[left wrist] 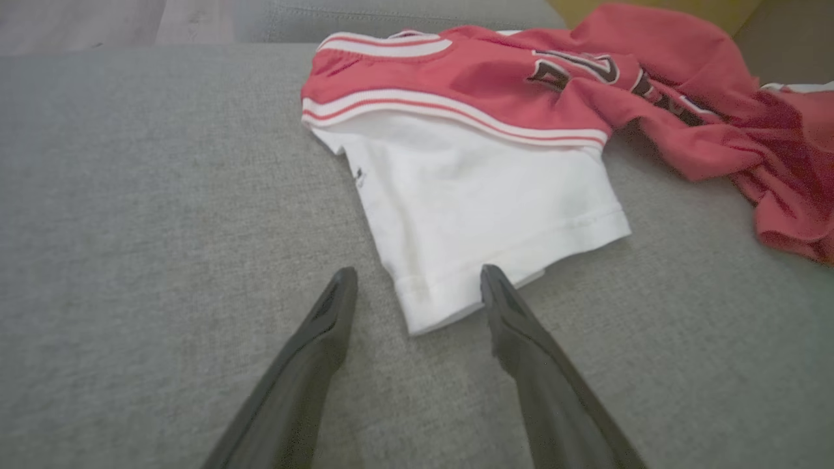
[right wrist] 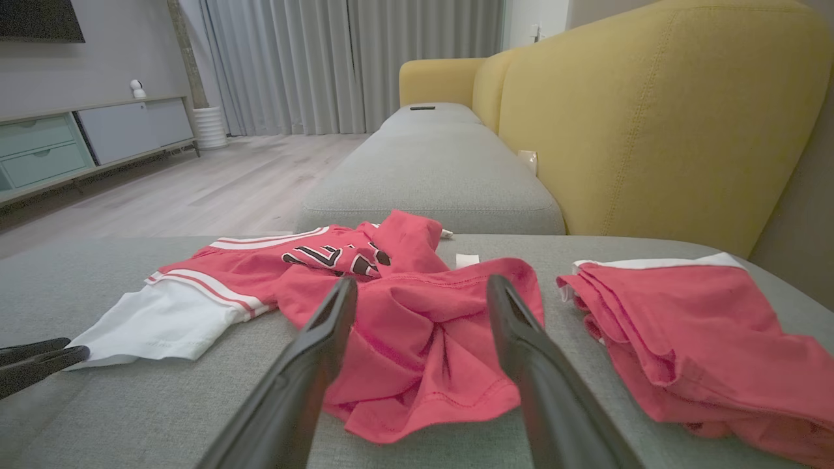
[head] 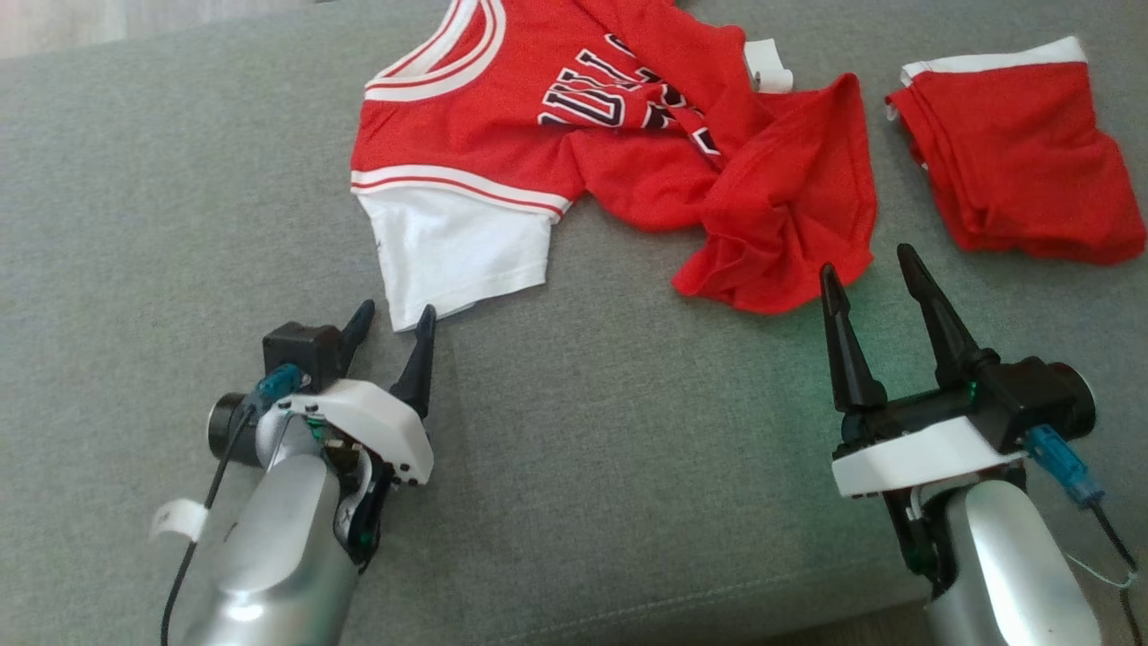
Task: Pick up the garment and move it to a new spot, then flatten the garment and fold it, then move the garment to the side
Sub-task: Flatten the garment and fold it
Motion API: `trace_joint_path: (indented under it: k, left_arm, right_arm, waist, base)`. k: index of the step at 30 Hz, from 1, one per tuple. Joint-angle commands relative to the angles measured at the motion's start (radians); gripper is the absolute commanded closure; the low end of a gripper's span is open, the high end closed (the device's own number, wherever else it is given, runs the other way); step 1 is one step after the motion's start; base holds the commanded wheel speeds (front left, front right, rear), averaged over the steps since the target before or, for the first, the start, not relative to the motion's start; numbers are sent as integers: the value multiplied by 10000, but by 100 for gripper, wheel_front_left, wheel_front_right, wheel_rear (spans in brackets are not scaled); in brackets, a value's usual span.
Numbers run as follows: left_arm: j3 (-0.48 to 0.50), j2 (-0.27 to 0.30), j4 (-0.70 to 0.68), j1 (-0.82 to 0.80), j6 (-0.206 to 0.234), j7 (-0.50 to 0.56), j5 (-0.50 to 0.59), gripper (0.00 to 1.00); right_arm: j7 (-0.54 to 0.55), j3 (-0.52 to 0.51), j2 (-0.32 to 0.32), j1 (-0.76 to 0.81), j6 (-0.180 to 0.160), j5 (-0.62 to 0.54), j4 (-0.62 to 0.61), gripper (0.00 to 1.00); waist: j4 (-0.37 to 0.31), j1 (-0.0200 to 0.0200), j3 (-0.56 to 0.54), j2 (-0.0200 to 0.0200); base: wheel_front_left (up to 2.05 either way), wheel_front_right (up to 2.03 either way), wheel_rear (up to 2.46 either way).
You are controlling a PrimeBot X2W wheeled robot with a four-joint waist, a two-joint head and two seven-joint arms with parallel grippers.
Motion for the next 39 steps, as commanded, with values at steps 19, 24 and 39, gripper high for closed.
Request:
trace_joint_path:
  k: [19, 24, 39]
  left_arm:
    - [154, 77, 645, -944, -57, -332, -429, 100]
    - [455, 64, -1191, -352, 20, -353, -471, 100]
    - [-158, 54, -3587, 532, 50, -357, -629, 100]
  right_arm:
    - [487, 178, 52, -38, -7, 35, 290, 0]
    - [1072, 654, 52, -78, -7, 697, 935, 0]
    - [1347, 980, 53, -1810, -7, 2418, 4036, 0]
  waist:
    - [131, -1, -133, -1]
    - [492, -1, -344, -1]
    - [1577, -1, -139, -1]
  base:
    - [0, 0, 0]
    - [0, 0, 0]
    - [0, 0, 0]
